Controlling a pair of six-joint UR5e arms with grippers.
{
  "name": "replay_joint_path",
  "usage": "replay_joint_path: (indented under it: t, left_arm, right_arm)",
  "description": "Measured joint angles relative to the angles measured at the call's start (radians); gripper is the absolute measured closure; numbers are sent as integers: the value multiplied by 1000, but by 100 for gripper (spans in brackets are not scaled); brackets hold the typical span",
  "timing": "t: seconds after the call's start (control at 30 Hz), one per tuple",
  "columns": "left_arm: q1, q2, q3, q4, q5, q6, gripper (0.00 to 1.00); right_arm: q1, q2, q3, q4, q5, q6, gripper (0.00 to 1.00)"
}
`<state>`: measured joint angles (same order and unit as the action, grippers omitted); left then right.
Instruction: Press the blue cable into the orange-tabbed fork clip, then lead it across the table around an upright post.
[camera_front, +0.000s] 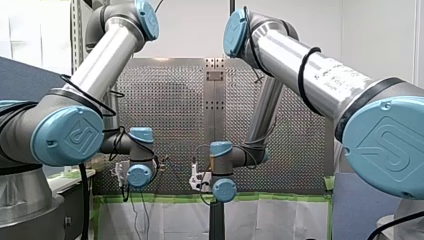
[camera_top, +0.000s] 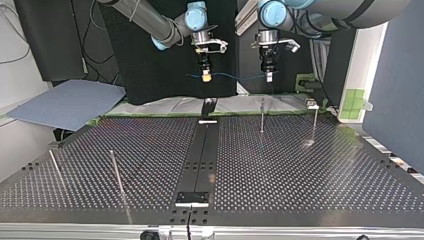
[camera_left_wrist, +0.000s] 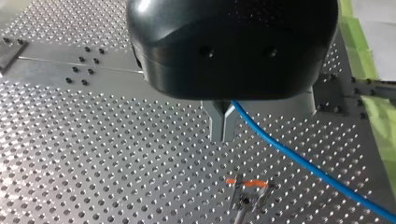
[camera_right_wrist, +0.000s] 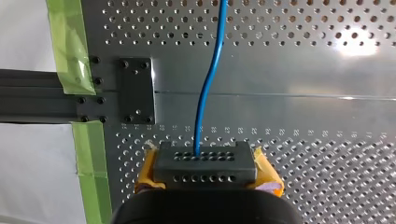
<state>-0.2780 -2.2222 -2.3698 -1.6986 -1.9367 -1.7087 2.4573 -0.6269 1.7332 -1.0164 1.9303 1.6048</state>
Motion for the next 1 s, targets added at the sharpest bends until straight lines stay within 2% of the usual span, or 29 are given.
replay_joint_path:
  t: [0.33, 0.53, 0.7, 1.0]
  left_arm:
    - [77, -29, 49, -28, 75, 3, 100]
    - [126, -76, 79, -32, 70, -3, 100]
    - [159, -116, 98, -33, 67, -7, 100]
    - [169, -135, 149, -69, 114, -10, 100]
  right_arm:
    - [-5, 4, -80, 72, 0, 1, 100]
    - [-19, 5, -114, 74, -10, 1, 100]
    - [-41, 6, -118, 67, -41, 7, 100]
    - [-67, 8, -132, 64, -92, 10, 100]
